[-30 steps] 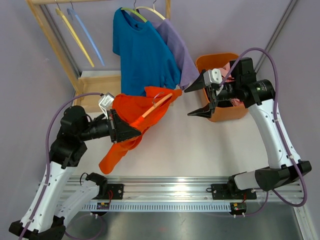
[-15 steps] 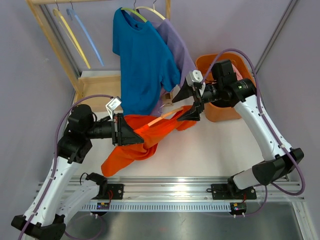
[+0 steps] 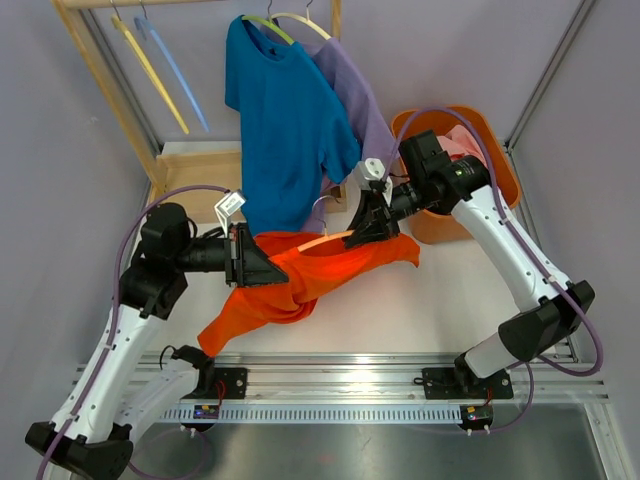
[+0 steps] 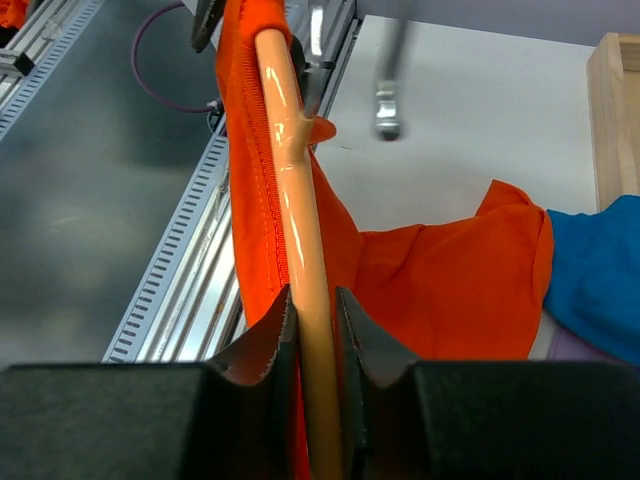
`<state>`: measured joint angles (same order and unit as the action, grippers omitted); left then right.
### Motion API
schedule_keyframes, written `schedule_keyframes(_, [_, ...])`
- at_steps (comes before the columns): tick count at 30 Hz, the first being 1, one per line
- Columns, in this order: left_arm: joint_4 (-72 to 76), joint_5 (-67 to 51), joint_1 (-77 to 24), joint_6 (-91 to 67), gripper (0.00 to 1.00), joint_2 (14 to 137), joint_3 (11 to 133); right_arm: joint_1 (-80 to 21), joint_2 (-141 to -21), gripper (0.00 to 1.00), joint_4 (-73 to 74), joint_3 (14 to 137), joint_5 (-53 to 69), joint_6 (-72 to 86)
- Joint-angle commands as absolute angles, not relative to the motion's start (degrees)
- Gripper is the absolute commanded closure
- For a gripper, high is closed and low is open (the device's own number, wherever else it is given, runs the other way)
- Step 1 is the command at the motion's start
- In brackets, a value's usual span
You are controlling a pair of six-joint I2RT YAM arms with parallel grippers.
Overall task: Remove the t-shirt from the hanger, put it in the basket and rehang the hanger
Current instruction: Pick up the hanger from the clothesline.
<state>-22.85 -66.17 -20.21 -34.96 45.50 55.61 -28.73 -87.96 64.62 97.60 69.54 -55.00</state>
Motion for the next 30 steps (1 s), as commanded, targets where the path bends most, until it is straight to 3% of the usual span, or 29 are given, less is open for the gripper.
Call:
schedule_keyframes(1, [-17.2,-68.1,-20.7,-32.2,1.0,45.7,56.5,-29.3,-87.2,0.9,67.3,99.5,67.1,-56.2])
schedule_keyframes(2, [-17.8,-67.9,-20.7,-31.7,1.0,45.8,56.8,-29.3,-86.8,1.0,67.6,99.5,66.7,-56.7])
schedule_keyframes(5, [-21.3,-65.4,-20.7,-28.4,0.96,46.4,58.7,-29.3,-86.0,1.0,69.5,99.1,65.0,-58.4])
schedule_keyframes(7, [-25.6,-61.8,-20.7,-23.9,0.7,46.7,60.4,-29.4,-86.0,1.0,74.3,100.2,63.4,-60.9])
schedule_keyframes(9, [-28.1,-58.4,-20.7,-19.8,0.54,46.6,62.4,-29.3,-86.4,1.0,78.6,101.2,61.4,-63.5])
schedule_keyframes(10, [-29.4,-57.7,-20.7,-18.9,0.36,46.4,62.8,-29.3,-86.4,1.0,79.5,101.2,60.7,-63.8])
schedule_keyframes(13, [-30.1,-55.4,-20.7,-16.5,0.16,45.8,64.0,-29.3,-85.5,1.0,81.0,99.4,58.2,-65.4])
schedule_keyframes(17, [-28.8,-55.0,-20.7,-16.1,0.06,46.1,64.2,-29.3,-83.9,1.0,80.8,96.8,57.2,-65.7])
schedule_keyframes(30, [-11.8,-52.6,-25.4,-21.1,0.03,53.8,61.4,-31.2,-85.8,1.0,80.8,96.8,60.3,-63.6])
